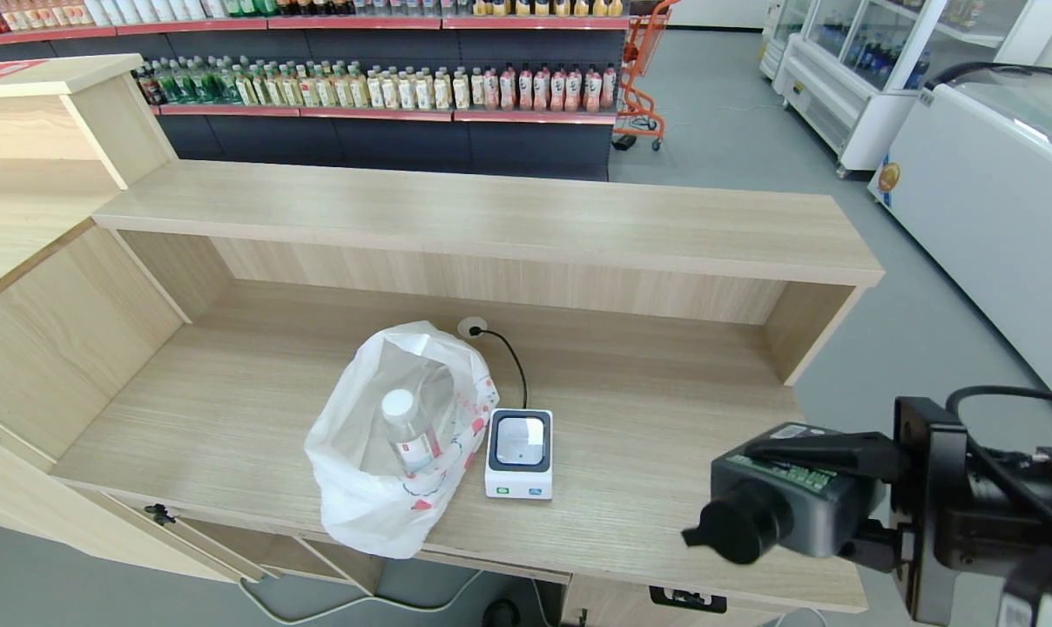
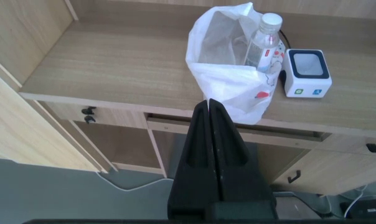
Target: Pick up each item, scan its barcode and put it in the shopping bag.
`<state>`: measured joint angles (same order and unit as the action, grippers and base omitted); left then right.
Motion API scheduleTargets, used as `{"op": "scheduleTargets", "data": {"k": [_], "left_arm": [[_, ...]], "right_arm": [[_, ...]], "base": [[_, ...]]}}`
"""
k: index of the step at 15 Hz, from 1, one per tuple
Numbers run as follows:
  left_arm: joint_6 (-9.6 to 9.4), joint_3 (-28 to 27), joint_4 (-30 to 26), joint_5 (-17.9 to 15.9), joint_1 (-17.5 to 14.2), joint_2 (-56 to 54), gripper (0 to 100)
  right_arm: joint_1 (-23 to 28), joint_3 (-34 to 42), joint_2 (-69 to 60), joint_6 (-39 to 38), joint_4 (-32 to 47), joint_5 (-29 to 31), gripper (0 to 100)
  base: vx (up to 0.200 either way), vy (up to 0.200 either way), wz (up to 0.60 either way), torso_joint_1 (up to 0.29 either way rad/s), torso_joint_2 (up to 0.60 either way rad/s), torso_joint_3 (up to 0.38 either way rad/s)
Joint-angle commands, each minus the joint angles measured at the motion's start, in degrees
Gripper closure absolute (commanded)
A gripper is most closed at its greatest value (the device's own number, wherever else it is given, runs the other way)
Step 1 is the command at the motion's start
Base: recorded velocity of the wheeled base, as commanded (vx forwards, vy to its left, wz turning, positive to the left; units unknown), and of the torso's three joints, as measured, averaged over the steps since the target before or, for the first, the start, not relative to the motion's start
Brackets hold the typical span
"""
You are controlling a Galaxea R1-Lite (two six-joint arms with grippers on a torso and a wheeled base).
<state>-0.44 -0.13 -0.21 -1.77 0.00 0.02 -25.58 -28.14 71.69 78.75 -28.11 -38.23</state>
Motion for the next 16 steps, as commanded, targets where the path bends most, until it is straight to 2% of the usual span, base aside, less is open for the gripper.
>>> {"op": "scheduleTargets", "data": {"k": [1,3,4,5,6,8,9,11,16], "left_arm": [[0.0,-0.04,0.03,0.01,0.0,0.06,100],[0.0,-0.04,-0.06,0.01,0.0,-0.02,100],[0.0,-0.04,-0.06,0.01,0.0,0.06,100],[0.0,0.05,0.03,0.01,0.0,0.06,100],[0.0,0.05,0.03,0.01,0.0,-0.02,100],[0.0,-0.04,0.03,0.01,0.0,-0.02,100],[0.0,0.05,0.03,0.01,0.0,-0.02,100],[0.0,-0.04,0.03,0.01,0.0,0.06,100],[0.0,-0.04,0.03,0.01,0.0,-0.02,100]], "right_arm": [[6.42,-3.24,-5.42,-24.96,5.44,5.97,100],[6.5,-8.25,-4.28,-50.1,5.88,10.1,100],[7.38,-8.87,-3.4,-59.85,6.58,15.55,100],[8.0,-8.87,-2.17,-66.01,6.58,17.75,100],[8.35,-8.34,-0.33,-83.32,6.67,18.89,100],[9.76,-8.25,2.75,-97.12,6.49,18.54,100],[10.46,-7.9,3.63,-99.93,6.58,17.4,100],[11.86,-6.41,5.74,-100.37,6.31,16.61,100],[11.78,-4.21,7.32,-100.37,6.14,16.7,100]], "base": [[0.0,0.0,0.0,0.0,0.0,0.0],[0.0,0.0,0.0,0.0,0.0,0.0],[0.0,0.0,0.0,0.0,0.0,0.0],[0.0,0.0,0.0,0.0,0.0,0.0],[0.0,0.0,0.0,0.0,0.0,0.0],[0.0,0.0,0.0,0.0,0.0,0.0],[0.0,0.0,0.0,0.0,0.0,0.0],[0.0,0.0,0.0,0.0,0.0,0.0],[0.0,0.0,0.0,0.0,0.0,0.0]]}}
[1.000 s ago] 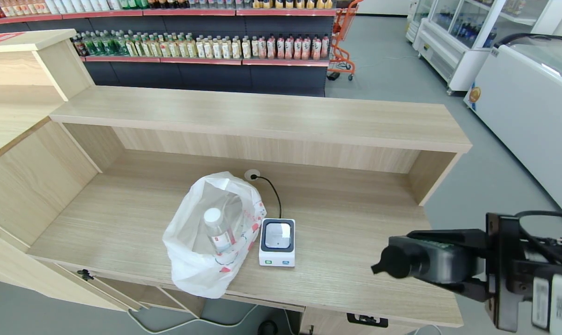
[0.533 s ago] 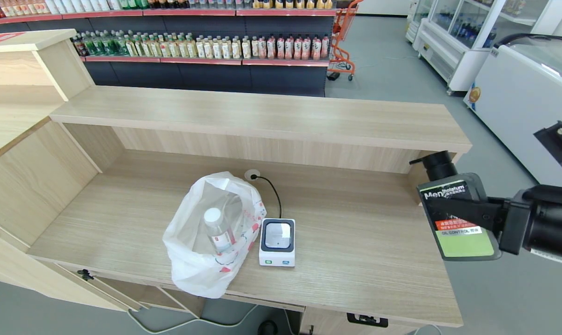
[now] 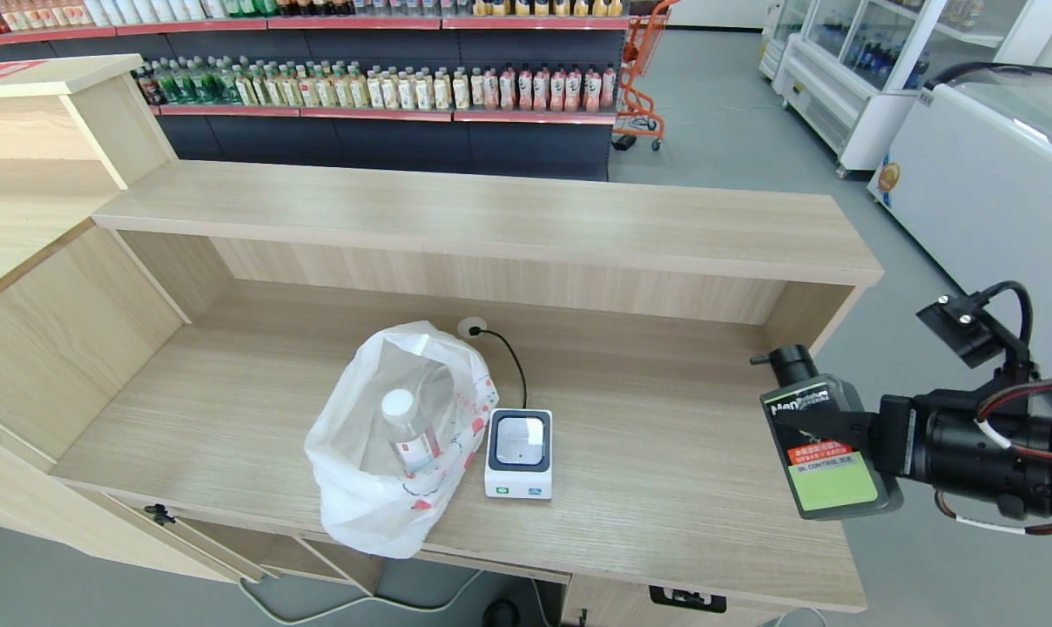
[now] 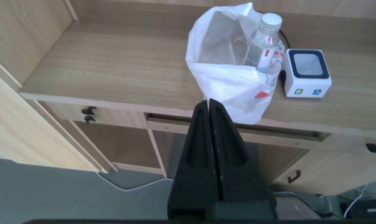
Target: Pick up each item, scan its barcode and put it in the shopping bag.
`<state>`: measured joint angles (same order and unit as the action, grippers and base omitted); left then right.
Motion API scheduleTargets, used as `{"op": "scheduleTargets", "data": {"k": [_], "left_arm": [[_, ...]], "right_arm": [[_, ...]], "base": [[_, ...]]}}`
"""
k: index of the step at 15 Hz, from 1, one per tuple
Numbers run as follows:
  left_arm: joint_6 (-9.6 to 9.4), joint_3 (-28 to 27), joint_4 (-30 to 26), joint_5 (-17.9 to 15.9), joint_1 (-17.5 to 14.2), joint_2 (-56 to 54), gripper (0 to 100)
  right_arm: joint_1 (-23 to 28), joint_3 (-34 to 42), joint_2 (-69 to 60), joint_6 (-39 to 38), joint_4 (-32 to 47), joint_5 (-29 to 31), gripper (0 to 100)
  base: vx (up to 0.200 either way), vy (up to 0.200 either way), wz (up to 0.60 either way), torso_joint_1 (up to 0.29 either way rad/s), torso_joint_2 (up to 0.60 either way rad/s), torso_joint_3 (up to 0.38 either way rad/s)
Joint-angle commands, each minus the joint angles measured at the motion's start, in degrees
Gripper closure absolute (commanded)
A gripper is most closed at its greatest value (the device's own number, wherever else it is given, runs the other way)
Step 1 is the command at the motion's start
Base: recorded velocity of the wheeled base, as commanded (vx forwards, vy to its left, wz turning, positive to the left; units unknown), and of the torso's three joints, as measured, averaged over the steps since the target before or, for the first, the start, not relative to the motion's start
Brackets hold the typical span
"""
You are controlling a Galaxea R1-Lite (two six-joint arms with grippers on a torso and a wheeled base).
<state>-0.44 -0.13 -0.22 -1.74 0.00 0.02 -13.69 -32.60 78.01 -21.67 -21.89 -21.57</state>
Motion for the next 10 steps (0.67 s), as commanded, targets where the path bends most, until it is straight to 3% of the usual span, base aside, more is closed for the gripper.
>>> {"op": "scheduleTargets", "data": {"k": [1,8,10], "left_arm": [[0.0,-0.04,-0.04,-0.01,0.0,0.06,100],[0.0,-0.04,-0.04,-0.01,0.0,-0.02,100],[0.0,-0.04,-0.04,-0.01,0.0,0.06,100]], "right_arm": [[-0.11,0.25,0.92,0.14,-0.08,0.12,100],[0.07,0.43,-1.02,0.05,0.01,0.21,100],[0.07,0.43,-1.1,0.05,0.01,0.21,100]], "base": [[0.0,0.0,0.0,0.0,0.0,0.0],[0.0,0.0,0.0,0.0,0.0,0.0],[0.0,0.2,0.0,0.0,0.0,0.005]]}}
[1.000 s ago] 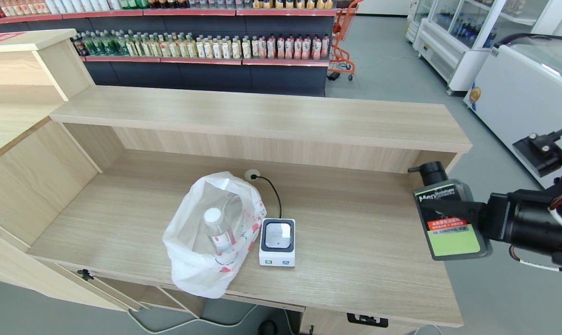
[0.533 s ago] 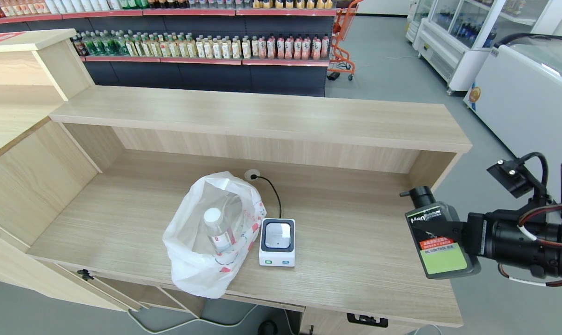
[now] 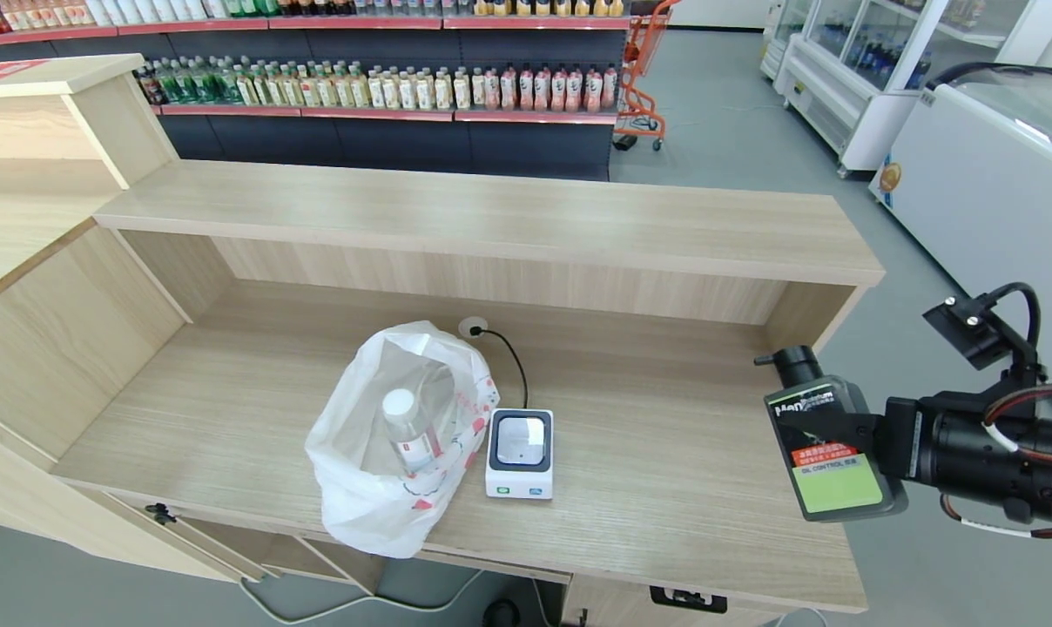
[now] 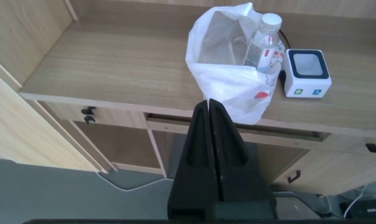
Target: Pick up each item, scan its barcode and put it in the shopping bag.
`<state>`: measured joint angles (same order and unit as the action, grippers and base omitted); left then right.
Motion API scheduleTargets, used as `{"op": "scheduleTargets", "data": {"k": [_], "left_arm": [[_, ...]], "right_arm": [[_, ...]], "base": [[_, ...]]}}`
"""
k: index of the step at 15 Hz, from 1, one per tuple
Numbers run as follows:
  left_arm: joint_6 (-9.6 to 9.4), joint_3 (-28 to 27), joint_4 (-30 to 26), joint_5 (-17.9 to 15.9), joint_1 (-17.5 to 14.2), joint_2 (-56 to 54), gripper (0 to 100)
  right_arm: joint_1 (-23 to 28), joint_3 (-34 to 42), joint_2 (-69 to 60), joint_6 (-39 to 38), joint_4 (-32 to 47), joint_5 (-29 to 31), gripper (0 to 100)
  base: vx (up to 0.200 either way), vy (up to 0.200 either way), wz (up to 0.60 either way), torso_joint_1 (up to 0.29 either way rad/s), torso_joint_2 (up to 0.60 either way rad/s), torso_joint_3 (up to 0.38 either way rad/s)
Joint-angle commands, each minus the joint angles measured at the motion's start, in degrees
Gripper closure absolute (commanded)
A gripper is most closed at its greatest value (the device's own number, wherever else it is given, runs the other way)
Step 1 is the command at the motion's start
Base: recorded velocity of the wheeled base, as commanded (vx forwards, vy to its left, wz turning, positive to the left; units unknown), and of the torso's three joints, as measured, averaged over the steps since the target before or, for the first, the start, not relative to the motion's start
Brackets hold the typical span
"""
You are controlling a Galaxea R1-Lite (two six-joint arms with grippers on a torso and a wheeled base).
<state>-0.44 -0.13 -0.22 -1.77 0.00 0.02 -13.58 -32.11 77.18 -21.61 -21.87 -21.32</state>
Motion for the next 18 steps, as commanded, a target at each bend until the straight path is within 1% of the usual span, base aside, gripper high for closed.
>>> {"op": "scheduleTargets", "data": {"k": [1,5,8,9,11,14,18], "left_arm": [[0.0,0.05,-0.04,0.01,0.0,-0.02,100],[0.0,0.05,0.04,0.01,0.0,0.06,100],[0.0,-0.04,-0.04,0.01,0.0,0.06,100],[0.0,0.05,-0.04,0.01,0.0,0.06,100],[0.0,0.05,0.04,0.01,0.0,0.06,100],[0.0,0.05,0.04,0.01,0.0,-0.02,100],[0.0,0.05,0.04,0.01,0.0,0.06,100]], "right_arm": [[-0.04,-0.06,-0.27,-0.01,-0.01,-0.04,100],[-0.13,0.65,-0.89,1.57,-0.1,0.05,100],[0.13,0.29,1.04,3.42,-0.28,0.58,100],[0.31,-0.23,2.45,3.95,-1.16,1.72,100],[0.31,-0.5,6.84,4.21,-5.82,2.86,100],[0.66,-0.67,14.58,4.39,-13.81,3.83,100],[1.28,-1.46,22.14,4.65,-20.32,3.57,100]], "base": [[0.0,0.2,0.0,-0.012,0.01,-0.002],[0.0,0.2,0.0,0.006,0.0,0.001],[0.0,0.2,0.0,-0.001,0.0,-0.001],[0.0,0.2,0.0,0.002,0.0,0.002],[0.0,0.2,0.0,0.005,0.0,0.002],[0.0,0.0,0.0,0.0,0.0,0.0],[0.0,0.0,0.0,0.0,0.0,0.0]]}}
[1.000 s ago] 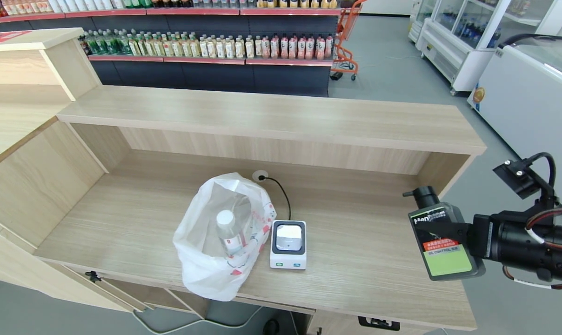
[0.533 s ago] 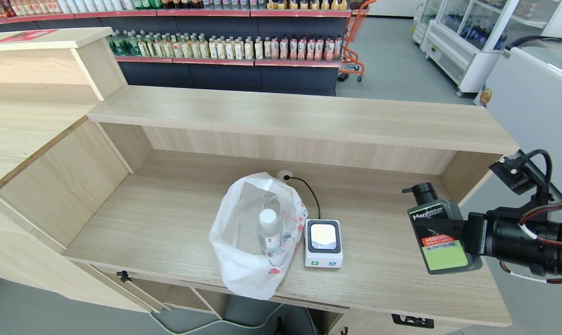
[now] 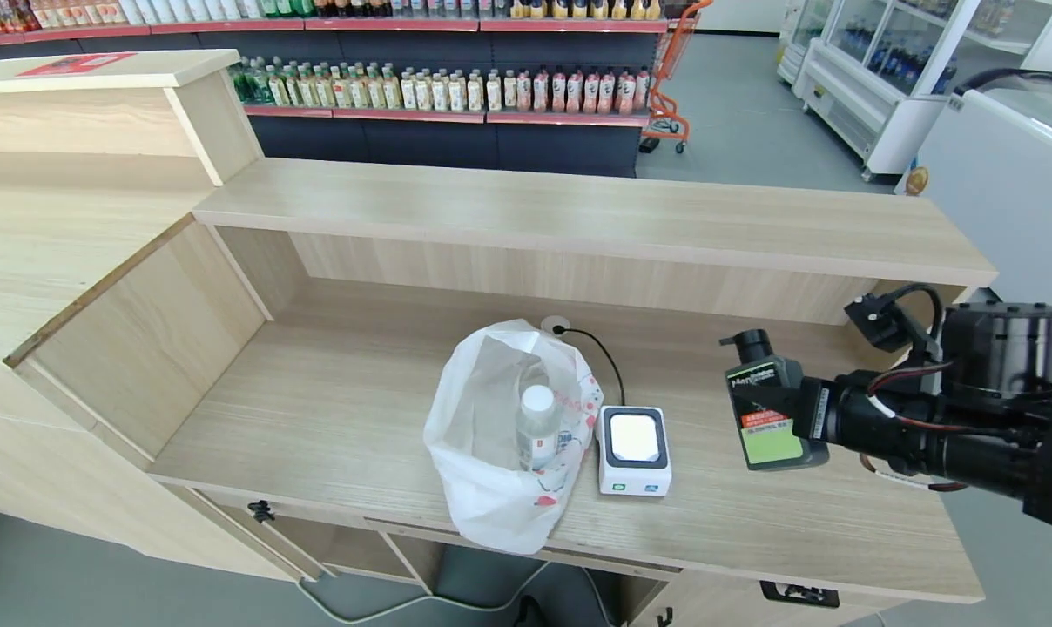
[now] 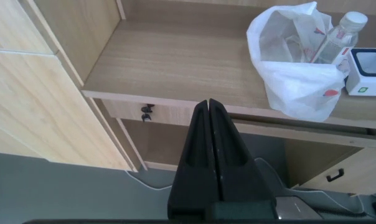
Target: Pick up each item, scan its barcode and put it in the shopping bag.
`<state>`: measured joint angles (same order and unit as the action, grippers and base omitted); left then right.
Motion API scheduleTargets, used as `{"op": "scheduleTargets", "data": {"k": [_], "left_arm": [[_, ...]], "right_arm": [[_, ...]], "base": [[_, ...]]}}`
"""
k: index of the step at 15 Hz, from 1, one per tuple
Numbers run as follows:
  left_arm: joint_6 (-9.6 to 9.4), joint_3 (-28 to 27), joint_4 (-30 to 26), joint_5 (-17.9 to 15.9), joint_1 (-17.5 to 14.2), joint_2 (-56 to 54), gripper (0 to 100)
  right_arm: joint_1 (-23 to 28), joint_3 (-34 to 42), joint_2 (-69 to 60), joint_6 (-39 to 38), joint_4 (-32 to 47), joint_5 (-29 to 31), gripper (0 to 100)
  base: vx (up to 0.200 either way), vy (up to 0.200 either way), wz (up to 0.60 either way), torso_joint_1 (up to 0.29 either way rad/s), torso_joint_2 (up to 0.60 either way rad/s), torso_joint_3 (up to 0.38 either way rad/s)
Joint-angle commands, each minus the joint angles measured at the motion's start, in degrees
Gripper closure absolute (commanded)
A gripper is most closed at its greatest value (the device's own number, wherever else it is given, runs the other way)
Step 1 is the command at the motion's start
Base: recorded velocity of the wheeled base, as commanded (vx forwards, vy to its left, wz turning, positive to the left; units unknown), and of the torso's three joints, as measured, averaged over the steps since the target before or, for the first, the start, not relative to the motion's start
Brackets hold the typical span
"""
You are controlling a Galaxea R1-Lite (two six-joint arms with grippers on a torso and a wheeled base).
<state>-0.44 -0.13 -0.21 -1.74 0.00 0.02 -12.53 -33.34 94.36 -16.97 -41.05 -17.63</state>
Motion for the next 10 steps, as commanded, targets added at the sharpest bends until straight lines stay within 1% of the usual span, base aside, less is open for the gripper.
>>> {"op": "scheduleTargets", "data": {"k": [1,3,4,6,10], "left_arm": [[0.0,-0.04,-0.06,-0.01,0.0,0.06,100],[0.0,0.05,-0.06,-0.01,0.0,-0.02,100],[0.0,0.05,-0.06,-0.01,0.0,0.06,100],[0.0,0.05,0.03,-0.01,0.0,0.06,100],[0.0,0.05,0.03,-0.01,0.0,-0.02,100]], "right_arm": [[0.23,-0.23,6.02,0.01,-2.37,-0.13,100],[0.14,-0.67,6.72,0.01,-3.16,-0.57,100],[-0.04,-1.73,8.21,0.01,-3.51,-2.24,100],[-0.04,-5.24,11.9,0.71,-4.57,-2.24,100],[-0.39,-6.74,17.27,1.94,-7.65,-1.97,100]], "base": [[0.0,0.0,0.0,0.0,0.0,0.0],[0.0,0.0,0.0,0.0,0.0,0.0],[0.0,0.0,0.0,0.0,0.0,0.0],[0.0,0.0,0.0,0.0,0.0,0.0],[0.0,0.0,0.0,0.0,0.0,0.0]]}}
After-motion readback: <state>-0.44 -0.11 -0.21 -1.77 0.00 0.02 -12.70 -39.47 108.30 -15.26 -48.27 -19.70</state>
